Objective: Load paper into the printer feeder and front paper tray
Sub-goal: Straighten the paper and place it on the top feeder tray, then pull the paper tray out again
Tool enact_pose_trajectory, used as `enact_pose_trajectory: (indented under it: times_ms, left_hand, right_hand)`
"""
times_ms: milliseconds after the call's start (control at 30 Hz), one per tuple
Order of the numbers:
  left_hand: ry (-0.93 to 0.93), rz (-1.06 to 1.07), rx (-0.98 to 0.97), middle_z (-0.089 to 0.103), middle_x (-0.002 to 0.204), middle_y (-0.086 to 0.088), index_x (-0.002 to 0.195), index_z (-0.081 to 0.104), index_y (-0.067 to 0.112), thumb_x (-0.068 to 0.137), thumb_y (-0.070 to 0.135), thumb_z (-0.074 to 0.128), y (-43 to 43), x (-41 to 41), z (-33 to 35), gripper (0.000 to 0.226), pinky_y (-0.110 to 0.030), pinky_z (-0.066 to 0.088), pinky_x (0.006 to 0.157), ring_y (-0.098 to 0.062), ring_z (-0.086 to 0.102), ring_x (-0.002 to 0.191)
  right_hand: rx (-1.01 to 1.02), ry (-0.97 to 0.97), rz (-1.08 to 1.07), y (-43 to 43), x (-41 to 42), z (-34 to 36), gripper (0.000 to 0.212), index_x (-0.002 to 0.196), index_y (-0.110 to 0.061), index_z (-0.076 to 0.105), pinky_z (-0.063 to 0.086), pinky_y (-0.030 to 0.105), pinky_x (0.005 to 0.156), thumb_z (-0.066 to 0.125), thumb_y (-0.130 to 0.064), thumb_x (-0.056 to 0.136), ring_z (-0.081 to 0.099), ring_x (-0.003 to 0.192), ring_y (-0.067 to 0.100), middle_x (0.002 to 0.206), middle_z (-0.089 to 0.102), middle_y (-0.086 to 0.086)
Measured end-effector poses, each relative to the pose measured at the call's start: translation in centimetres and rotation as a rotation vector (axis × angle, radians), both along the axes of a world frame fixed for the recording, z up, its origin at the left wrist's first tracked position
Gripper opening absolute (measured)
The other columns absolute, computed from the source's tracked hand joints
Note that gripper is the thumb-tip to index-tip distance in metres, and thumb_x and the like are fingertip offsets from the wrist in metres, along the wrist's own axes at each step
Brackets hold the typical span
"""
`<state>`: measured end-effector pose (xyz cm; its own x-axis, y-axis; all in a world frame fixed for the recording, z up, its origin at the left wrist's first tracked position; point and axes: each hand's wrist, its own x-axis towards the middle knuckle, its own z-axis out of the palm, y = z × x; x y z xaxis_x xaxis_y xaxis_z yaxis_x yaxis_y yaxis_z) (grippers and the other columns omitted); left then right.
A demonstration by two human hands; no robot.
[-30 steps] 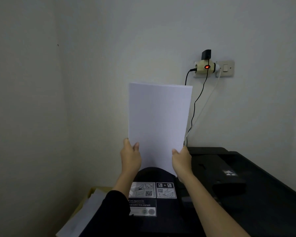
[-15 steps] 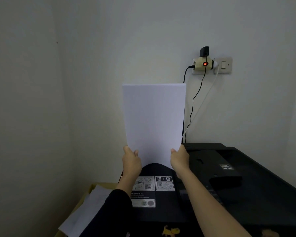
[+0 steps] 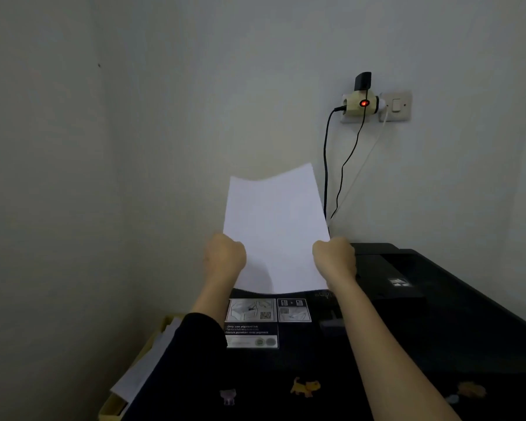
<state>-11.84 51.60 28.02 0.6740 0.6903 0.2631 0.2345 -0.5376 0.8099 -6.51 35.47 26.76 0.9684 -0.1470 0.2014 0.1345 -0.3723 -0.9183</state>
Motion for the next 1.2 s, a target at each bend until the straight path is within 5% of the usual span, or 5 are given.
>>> enact_pose_trajectory:
  times_ms: [67, 233, 400, 633, 1200]
  left_hand:
    - [0.093, -0.016, 0.012, 0.042, 0.065, -0.004, 0.060, 0.038, 0.008, 0.092, 0.004, 0.040, 0.5, -0.2, -0.7, 0.032, -0.030, 0.037, 0.071, -0.027, 0.047, 0.068]
    - [0.392, -0.089, 0.099, 0.039, 0.065, -0.003, 0.060, 0.036, 0.004, 0.096, 0.005, 0.037, 0.4, -1.4, -3.1, 0.036, -0.023, 0.036, 0.054, -0.013, 0.036, 0.055]
    - [0.501, -0.025, 0.281, 0.062, 0.118, -0.010, 0.114, 0.061, 0.004, 0.093, 0.016, 0.044, -0.5, -2.3, -4.1, 0.029, -0.029, 0.048, 0.085, -0.026, 0.060, 0.109]
    - [0.685, 0.070, 0.391, 0.036, 0.143, -0.016, 0.134, 0.044, 0.006, 0.092, 0.021, 0.044, -1.1, -2.5, -4.0, 0.045, -0.051, 0.033, 0.106, -0.033, 0.026, 0.134]
    - [-0.248, -0.207, 0.524, 0.031, 0.154, -0.011, 0.147, 0.028, 0.003, 0.094, 0.040, 0.039, -17.9, -11.8, -14.0, 0.065, -0.029, 0.015, 0.117, -0.022, 0.023, 0.145]
  right_hand:
    - [-0.039, 0.114, 0.052, -0.1, -0.3, -0.7, 0.024, 0.062, -0.011, 0.040, 0.030, 0.021, 0.049, 0.042, -0.006, 0.086, 0.039, 0.053, 0.016, 0.069, 0.047, 0.003]
    - [-0.211, 0.264, 0.111, 0.3, -1.4, -2.9, 0.010, 0.084, -0.003, 0.054, 0.040, 0.027, 0.063, 0.046, -0.009, 0.084, 0.051, 0.064, 0.022, 0.080, 0.054, 0.007]
    - [-0.391, 0.257, 0.109, 0.4, -2.3, -3.1, 0.028, 0.109, -0.003, 0.059, 0.041, 0.028, 0.067, 0.047, -0.012, 0.086, 0.055, 0.081, 0.026, 0.085, 0.056, 0.004]
    - [-0.664, 0.183, 0.005, -0.2, -3.6, -2.9, 0.032, 0.117, -0.005, 0.056, 0.047, 0.035, 0.083, 0.053, -0.012, 0.085, 0.056, 0.112, 0.033, 0.126, 0.056, 0.015]
    - [-0.350, -0.606, -0.397, -10.9, -12.9, -13.2, 0.038, 0.127, -0.001, 0.056, 0.038, 0.048, 0.104, 0.053, -0.015, 0.092, 0.044, 0.130, 0.038, 0.137, 0.052, 0.021]
